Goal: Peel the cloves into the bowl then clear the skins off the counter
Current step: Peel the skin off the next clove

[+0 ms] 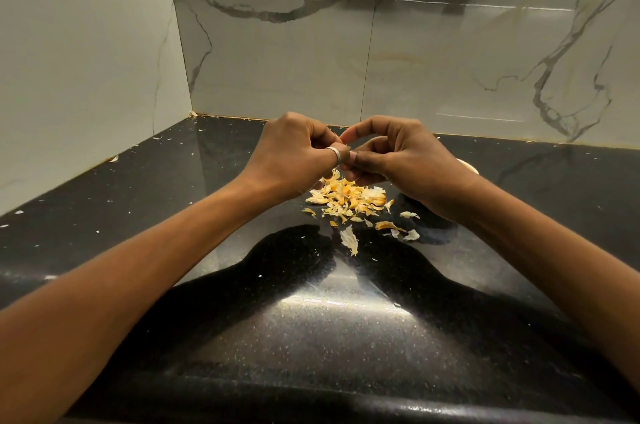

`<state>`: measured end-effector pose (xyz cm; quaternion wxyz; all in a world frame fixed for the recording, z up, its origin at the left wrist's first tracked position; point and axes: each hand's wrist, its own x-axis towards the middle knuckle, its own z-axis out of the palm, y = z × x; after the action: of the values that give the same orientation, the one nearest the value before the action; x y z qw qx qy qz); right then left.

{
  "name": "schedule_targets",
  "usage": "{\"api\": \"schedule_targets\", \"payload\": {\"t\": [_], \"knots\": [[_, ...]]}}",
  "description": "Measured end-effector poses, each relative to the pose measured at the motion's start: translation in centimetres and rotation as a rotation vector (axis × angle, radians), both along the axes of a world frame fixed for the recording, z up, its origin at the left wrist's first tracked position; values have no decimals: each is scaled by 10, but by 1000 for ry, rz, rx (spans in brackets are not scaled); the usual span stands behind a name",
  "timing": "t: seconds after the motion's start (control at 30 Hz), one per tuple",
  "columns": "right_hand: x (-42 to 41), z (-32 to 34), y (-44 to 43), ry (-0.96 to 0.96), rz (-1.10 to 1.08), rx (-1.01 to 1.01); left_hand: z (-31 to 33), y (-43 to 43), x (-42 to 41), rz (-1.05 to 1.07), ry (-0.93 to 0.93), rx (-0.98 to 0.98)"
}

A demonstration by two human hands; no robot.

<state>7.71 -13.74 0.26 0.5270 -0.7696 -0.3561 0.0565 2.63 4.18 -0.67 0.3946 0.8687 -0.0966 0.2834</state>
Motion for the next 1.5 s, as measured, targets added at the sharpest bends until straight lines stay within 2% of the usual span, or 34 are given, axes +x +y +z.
{"api": "schedule_targets", "payload": {"t": [0.27, 0.57, 0.93, 1.17, 1.5], "knots": [[0, 3, -2, 42, 12, 57, 1, 0, -1, -68, 119, -185], [0, 1, -1, 59, -2, 56, 0, 0, 0, -44, 136, -188], [2, 0, 0, 56, 15, 67, 1, -1, -1, -86, 224, -287], [0, 0, 0, 117, 10, 86, 1, 1, 0, -74, 228, -300], [4, 7, -5, 44, -28, 114, 0, 2, 1, -33, 219, -291]]}}
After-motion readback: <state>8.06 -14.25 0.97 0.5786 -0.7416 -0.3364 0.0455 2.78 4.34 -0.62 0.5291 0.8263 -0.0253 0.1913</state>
